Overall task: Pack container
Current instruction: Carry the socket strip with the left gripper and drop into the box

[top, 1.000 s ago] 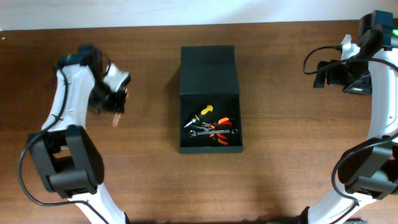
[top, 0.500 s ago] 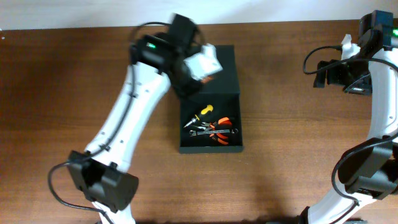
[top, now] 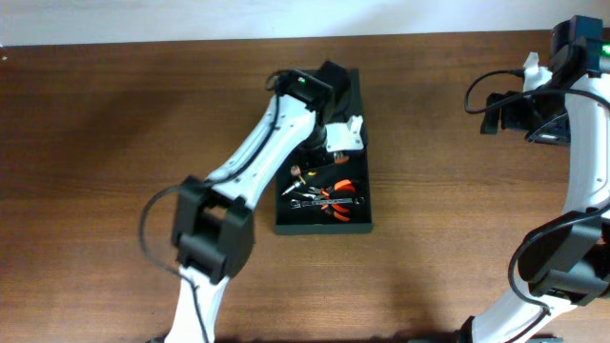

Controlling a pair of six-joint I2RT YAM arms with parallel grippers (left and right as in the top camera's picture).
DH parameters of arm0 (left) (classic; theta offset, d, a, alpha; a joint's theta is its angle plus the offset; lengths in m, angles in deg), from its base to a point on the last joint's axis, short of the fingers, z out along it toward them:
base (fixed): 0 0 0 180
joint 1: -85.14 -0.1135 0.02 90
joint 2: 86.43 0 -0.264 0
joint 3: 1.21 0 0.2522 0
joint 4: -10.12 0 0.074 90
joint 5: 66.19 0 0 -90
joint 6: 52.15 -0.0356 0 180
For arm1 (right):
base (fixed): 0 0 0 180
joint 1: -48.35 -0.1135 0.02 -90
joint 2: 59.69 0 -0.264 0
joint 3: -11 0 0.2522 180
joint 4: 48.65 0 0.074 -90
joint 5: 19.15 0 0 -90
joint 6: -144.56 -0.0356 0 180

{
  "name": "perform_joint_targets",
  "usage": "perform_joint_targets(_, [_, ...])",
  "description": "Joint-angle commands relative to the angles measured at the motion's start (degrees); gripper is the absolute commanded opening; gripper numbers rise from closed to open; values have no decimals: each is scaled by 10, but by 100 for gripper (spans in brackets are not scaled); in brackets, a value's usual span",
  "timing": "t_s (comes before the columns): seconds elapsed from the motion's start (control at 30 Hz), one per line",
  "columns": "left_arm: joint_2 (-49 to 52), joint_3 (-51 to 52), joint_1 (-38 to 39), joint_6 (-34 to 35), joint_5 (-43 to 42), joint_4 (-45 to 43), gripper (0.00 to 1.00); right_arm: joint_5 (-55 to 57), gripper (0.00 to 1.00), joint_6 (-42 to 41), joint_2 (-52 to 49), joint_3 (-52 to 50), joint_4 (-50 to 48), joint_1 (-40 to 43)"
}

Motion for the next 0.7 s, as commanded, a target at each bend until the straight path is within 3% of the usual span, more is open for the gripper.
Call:
perform_joint_targets(0.0, [28, -3, -3, -13, 1, 1, 2, -5, 99, -1, 0, 0, 0, -3])
perform_joint_targets(0.17, [46, -3, -3, -12, 2, 0, 2, -5, 99, -1, 0, 0, 0, -3])
perform_joint_targets(0.2, [46, -3, -3, -12, 2, 0, 8, -5, 99, -1, 0, 0, 0, -3])
perform_joint_targets(0.27, [45, -3, -3, -12, 2, 1, 33, -5, 99, -1, 0, 0, 0, -3])
perform_joint_targets(0.33, [45, -3, -3, -12, 2, 5, 47, -5, 99, -1, 0, 0, 0, -3])
perform_joint_targets(0.43, [44, -4, -3, -11, 2, 10, 76, -5, 99, -1, 0, 0, 0, -3])
perform_joint_targets(0.5, [35, -7, -3, 5, 13, 9, 86, -5, 99, -1, 0, 0, 0, -3])
perform_joint_targets(0.57, [11, -12, -3, 21, 38, 9, 87, -5, 99, -1, 0, 0, 0, -3])
perform_joint_targets(0.6, [-3, -14, -3, 31, 55, 9, 98, -6, 99, -1, 0, 0, 0, -3])
perform_joint_targets(0.67, [-32, -15, -6, 47, 79, 7, 99, -24, 99, 2, 0, 0, 0, -3])
